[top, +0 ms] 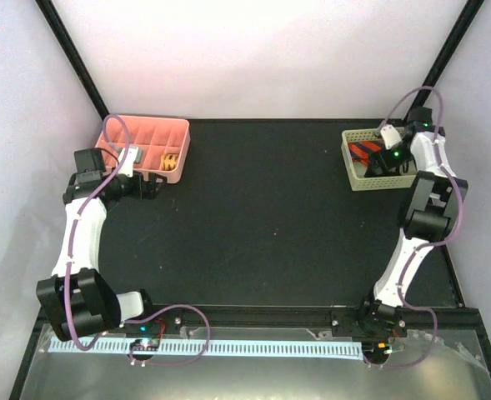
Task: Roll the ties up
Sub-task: Pick up the tie from the storage box.
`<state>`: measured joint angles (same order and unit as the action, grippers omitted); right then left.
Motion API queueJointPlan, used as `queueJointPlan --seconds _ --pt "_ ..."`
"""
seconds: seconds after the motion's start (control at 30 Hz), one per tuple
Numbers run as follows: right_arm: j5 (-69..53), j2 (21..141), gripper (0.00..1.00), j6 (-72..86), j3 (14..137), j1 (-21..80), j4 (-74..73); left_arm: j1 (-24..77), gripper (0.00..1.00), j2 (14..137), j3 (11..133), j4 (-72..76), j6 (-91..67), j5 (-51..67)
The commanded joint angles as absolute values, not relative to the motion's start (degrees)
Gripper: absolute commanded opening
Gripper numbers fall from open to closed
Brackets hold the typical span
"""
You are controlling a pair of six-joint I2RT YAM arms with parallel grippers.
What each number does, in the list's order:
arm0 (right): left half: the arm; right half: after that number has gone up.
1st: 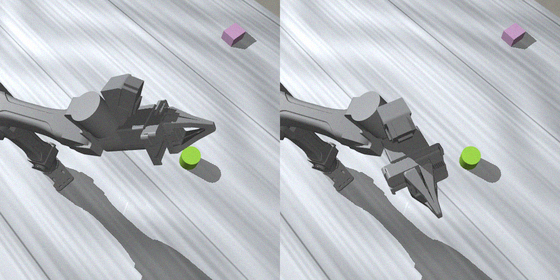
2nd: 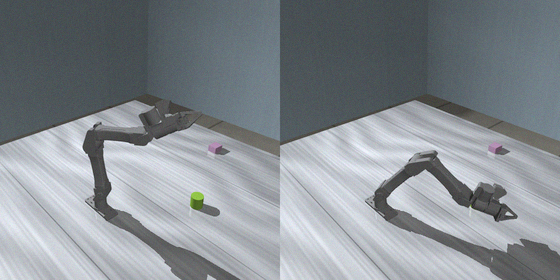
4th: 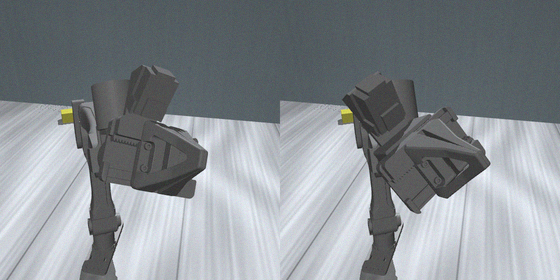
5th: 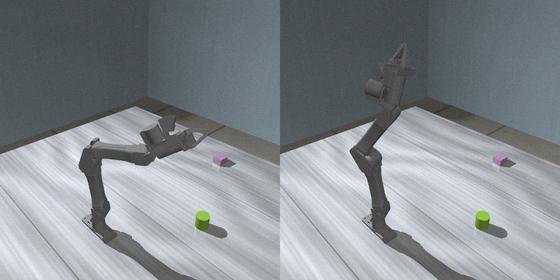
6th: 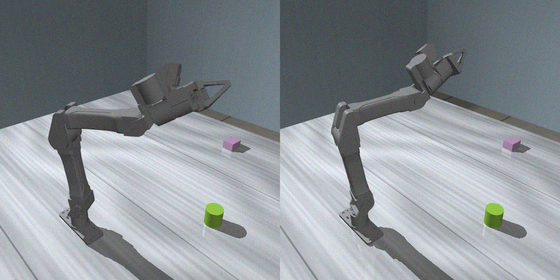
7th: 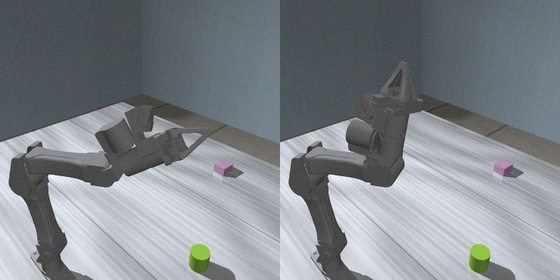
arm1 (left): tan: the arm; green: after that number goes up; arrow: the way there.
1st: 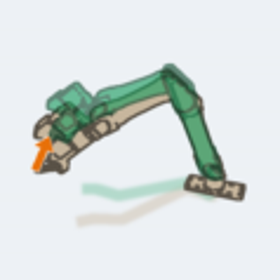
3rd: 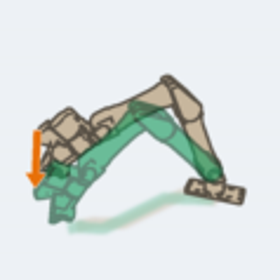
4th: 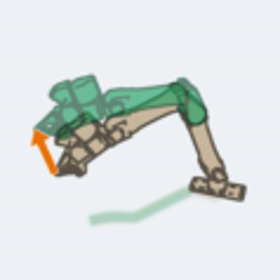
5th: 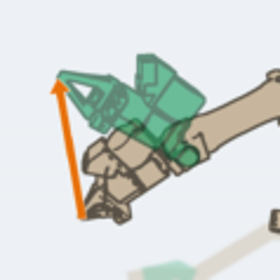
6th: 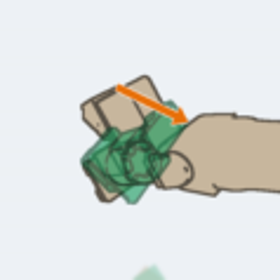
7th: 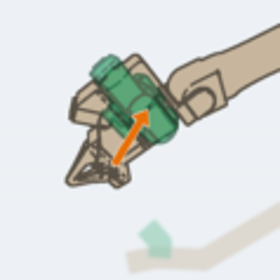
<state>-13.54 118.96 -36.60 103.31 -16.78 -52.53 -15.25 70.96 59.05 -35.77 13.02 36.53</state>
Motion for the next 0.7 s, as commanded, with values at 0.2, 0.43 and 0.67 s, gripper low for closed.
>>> queueJointPlan --seconds 0.2,0.43,0.67 --pt "-5.01 125.74 0.84 -38.05 105.36 -13.56 -48.64 -14.93 0.99 70.60 61.17 -36.36 13.53 39.30" --pt "-4.30 122.15 0.36 -37.36 103.68 -13.54 -48.66 -14.91 0.99 70.69 61.67 -36.36 13.21 38.84" --pt "-5.11 110.87 0.02 -36.96 105.20 -13.62 -50.92 -14.86 0.99 69.27 62.31 -35.95 12.29 37.33"
